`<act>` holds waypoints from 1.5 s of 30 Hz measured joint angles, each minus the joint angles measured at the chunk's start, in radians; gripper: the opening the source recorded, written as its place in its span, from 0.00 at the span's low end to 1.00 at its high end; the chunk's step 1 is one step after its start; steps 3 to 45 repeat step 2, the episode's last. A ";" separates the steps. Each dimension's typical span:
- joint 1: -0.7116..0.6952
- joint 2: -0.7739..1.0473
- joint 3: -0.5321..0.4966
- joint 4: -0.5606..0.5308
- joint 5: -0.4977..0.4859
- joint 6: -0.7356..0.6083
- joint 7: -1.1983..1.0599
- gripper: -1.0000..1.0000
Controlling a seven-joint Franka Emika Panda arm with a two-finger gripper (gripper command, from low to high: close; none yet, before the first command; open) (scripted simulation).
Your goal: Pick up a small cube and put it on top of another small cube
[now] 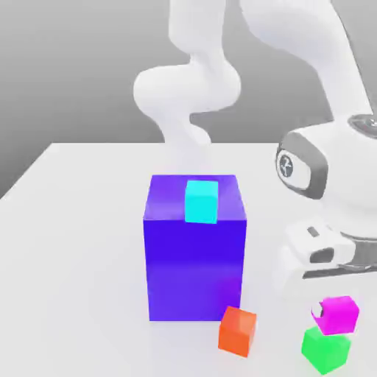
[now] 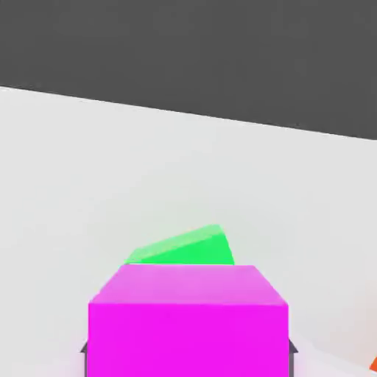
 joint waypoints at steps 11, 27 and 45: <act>0.000 0.000 0.000 0.000 0.000 0.000 0.000 1.00; 0.000 0.000 0.000 0.000 0.000 0.000 0.000 1.00; 0.000 0.000 0.000 0.000 0.000 0.000 0.000 1.00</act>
